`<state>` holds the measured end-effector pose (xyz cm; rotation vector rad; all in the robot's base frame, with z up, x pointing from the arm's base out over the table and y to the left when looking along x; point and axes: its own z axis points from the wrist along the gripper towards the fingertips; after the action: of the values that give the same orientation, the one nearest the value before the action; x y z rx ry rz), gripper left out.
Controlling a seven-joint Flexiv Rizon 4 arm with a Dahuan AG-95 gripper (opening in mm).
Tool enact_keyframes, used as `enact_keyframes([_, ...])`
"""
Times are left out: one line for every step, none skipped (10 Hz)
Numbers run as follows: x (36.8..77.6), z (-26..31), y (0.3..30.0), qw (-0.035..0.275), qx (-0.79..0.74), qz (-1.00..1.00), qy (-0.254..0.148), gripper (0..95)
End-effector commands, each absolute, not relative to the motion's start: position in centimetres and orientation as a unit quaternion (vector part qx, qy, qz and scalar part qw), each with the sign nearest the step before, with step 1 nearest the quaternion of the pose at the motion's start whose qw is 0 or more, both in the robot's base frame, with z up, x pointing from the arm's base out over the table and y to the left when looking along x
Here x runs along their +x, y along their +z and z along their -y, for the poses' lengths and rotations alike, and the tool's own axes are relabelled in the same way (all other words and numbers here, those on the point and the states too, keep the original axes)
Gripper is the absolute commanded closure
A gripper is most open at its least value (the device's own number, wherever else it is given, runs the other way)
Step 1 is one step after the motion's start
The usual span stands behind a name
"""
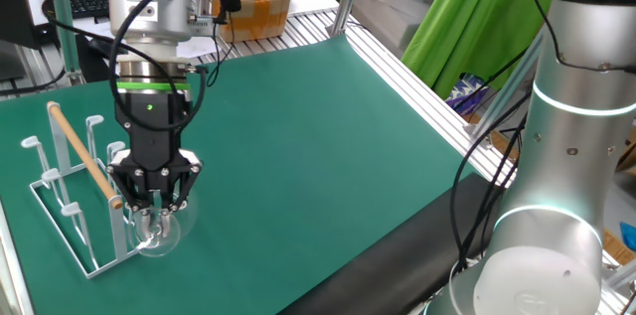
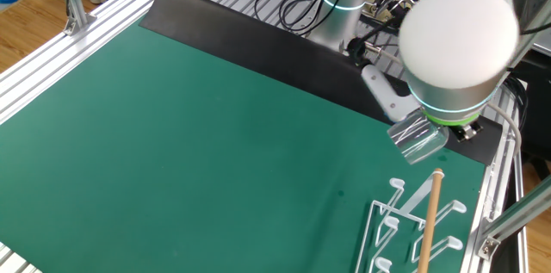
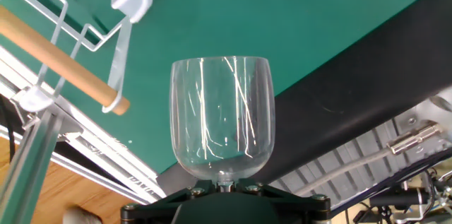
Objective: Put the cup on the cup rack
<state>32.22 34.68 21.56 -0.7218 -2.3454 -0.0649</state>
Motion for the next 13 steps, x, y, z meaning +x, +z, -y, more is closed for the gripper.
enact_keyframes([32.31,-34.80,21.36,0.349,-0.288,0.891,-0.039,95.0])
enact_keyframes([32.35,-34.84,21.30,0.350,-0.290,0.890,-0.040,95.0])
enact_keyframes([32.34,-34.89,21.25,0.349,-0.290,0.890,-0.039,95.0])
enact_keyframes([32.32,-34.90,21.25,0.347,-0.290,0.891,-0.037,95.0])
enact_keyframes([32.31,-34.90,21.24,0.347,-0.290,0.891,-0.037,95.0])
enact_keyframes([32.31,-34.90,21.25,0.346,-0.290,0.891,-0.037,95.0])
enact_keyframes([32.30,-34.89,21.26,0.345,-0.290,0.892,-0.037,95.0])
enact_keyframes([32.30,-34.89,21.27,0.344,-0.288,0.893,-0.038,95.0])
enact_keyframes([32.29,-34.89,21.27,0.343,-0.287,0.894,-0.039,95.0])
enact_keyframes([32.29,-34.89,21.27,0.342,-0.285,0.894,-0.039,95.0])
enact_keyframes([32.29,-34.89,21.27,0.341,-0.286,0.895,-0.038,95.0])
enact_keyframes([32.28,-34.88,21.28,0.341,-0.288,0.894,-0.038,95.0])
enact_keyframes([32.28,-34.88,21.28,0.342,-0.291,0.893,-0.037,95.0])
